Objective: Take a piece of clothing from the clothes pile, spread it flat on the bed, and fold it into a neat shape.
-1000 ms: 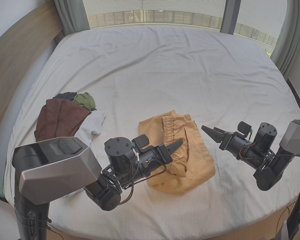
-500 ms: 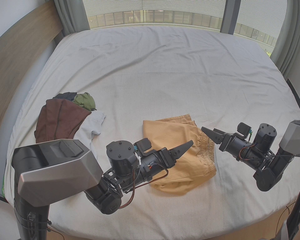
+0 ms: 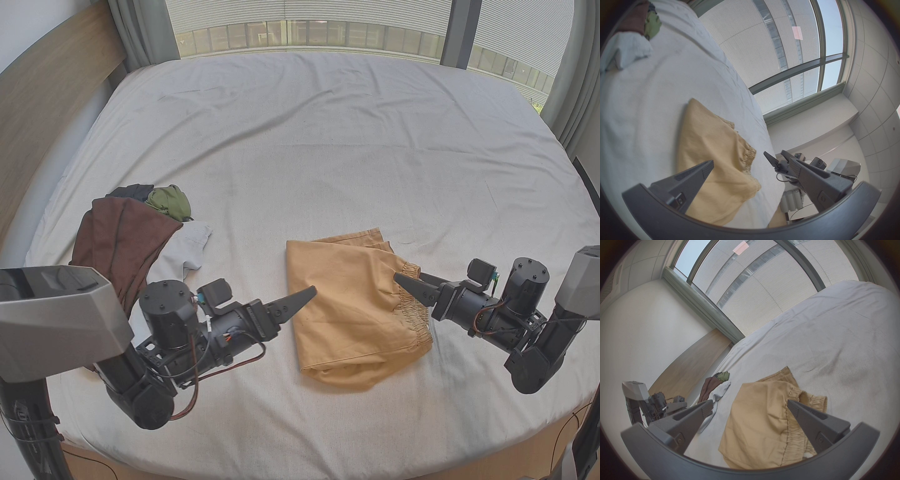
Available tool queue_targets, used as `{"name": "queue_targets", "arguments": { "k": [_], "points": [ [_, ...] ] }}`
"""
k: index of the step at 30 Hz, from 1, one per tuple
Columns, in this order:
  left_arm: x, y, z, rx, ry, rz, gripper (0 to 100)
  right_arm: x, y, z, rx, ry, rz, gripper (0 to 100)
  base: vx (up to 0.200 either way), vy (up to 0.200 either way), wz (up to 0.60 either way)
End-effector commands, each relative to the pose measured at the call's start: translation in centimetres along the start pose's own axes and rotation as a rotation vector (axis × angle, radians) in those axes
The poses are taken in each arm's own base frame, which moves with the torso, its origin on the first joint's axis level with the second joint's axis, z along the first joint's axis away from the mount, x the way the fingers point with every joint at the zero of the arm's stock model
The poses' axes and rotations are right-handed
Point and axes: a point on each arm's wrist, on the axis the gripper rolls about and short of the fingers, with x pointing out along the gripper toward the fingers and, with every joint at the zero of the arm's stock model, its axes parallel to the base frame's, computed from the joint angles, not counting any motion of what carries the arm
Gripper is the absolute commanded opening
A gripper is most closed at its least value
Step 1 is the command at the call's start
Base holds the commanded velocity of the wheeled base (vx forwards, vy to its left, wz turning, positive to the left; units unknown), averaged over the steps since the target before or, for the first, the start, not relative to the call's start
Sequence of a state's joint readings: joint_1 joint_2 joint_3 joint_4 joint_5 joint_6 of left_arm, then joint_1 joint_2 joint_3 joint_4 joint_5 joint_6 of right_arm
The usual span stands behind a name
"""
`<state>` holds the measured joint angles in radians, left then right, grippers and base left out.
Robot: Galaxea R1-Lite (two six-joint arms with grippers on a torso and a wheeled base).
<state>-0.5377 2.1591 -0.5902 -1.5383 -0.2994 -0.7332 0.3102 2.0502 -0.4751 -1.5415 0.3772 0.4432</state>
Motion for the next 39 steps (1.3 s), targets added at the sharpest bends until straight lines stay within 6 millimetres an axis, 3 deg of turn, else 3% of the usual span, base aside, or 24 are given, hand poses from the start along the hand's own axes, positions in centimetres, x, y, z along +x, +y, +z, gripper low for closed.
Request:
{"name": "queue_targets", "arguments": {
  "k": [1, 6, 12, 22, 39],
  "points": [
    [-3.4, 0.5, 1.8, 0.039, -0.027, 0.055, 100, -0.4, 0.5, -1.2, -0.009, 0.048, 0.003, 100, 0.000, 0.000, 0.00],
    [-4.5, 1.0, 3.2, 0.111, -0.071, 0.086, 100, -0.8, 1.0, -2.1, -0.001, 0.089, 0.013, 100, 0.000, 0.000, 0.00],
    [-6.3, 2.0, 1.9, 0.197, -0.007, 0.161, 100, -0.9, 1.3, -2.8, -0.003, 0.123, 0.015, 100, 0.000, 0.000, 0.00],
    [-6.9, 3.0, 0.8, 0.285, 0.050, 0.200, 100, -2.6, -2.0, -3.9, -0.087, 0.272, -0.133, 100, 0.000, 0.000, 0.00],
    [-7.0, 3.5, -0.2, 0.271, 0.091, 0.219, 100, -3.5, -3.9, -4.5, -0.028, 0.361, -0.221, 100, 0.000, 0.000, 0.00]
  ]
}}
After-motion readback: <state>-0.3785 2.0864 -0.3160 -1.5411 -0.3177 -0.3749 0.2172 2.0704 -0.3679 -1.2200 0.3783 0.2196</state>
